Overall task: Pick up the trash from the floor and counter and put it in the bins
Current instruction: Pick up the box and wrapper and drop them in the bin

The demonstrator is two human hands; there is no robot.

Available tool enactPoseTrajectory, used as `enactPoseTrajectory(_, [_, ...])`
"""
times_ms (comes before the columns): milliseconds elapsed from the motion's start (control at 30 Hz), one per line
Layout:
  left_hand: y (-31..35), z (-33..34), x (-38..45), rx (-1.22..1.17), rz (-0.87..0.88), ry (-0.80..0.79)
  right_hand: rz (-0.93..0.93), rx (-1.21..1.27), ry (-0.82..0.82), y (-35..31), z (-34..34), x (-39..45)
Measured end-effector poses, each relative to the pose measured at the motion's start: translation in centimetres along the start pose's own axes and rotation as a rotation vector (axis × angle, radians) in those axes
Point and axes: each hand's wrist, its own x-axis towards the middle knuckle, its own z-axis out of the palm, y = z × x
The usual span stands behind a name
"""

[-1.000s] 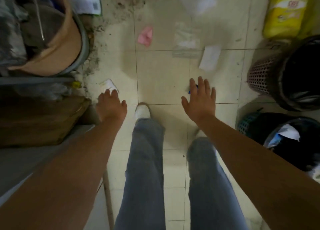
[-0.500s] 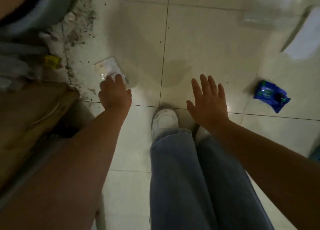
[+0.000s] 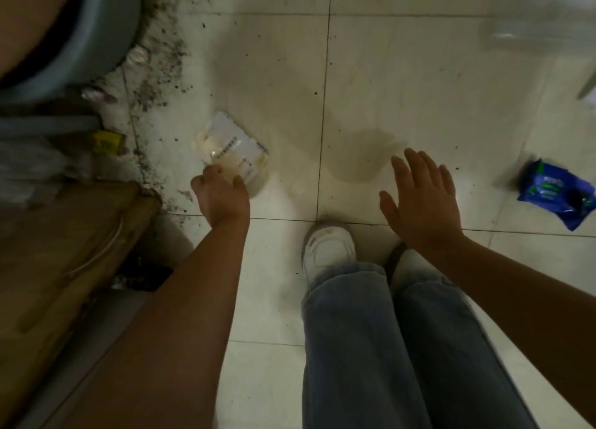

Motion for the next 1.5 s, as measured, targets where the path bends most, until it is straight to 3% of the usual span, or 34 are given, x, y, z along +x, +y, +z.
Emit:
enactPoseTrajectory(133, [2.1,0.0,-0.6,-0.251,-0.207,0.017,0.030,0.008,0.004,1.7,-0.9,0.1])
enactPoseTrajectory(267, [3.5,0.4,-1.0,-0.057,-0.102,-0.005,0.037,0.037,0.005,2.4,-1.0,0.3])
enactPoseTrajectory(433, [5.4,0.7,-7.6,0.204,0.306,-0.154,0.176,0.098,0.002,4.1,-2.1,-0.4])
enactPoseTrajectory(667, [8.4,3.3,-15.7,0.379,0.743,-0.438,0.612,0.114,0.106,14.6,-3.8,-1.3])
enactPoseTrajectory(767, [10.3,5.0,-16.3,0.465,0.888,-0.436,0.762,0.315,0.095,18.1,-2.2,-0.8])
enactPoseTrajectory(933, [12.1,6.7,-15.5,0.616,0.992,-0.331,0.839,0.770,0.277,18.6,1.3,-1.8])
enactPoseTrajectory(1100, [12.5,4.4,-21.3,0.701,0.988,-0.370,0.731,1.075,0.299,15.8,1.2,-9.8])
enactPoseTrajectory(1333, [14.8,-2.1,-38.1,0.715,1.086,-0.435,0.911,1.417,0.377,17.7,-5.8,-27.2])
enactPoseTrajectory(1500, [14.9,-6.4,-52.1,0.719,1.194,-0.548,1.090,1.540,0.545,22.9,-10.4,-40.9])
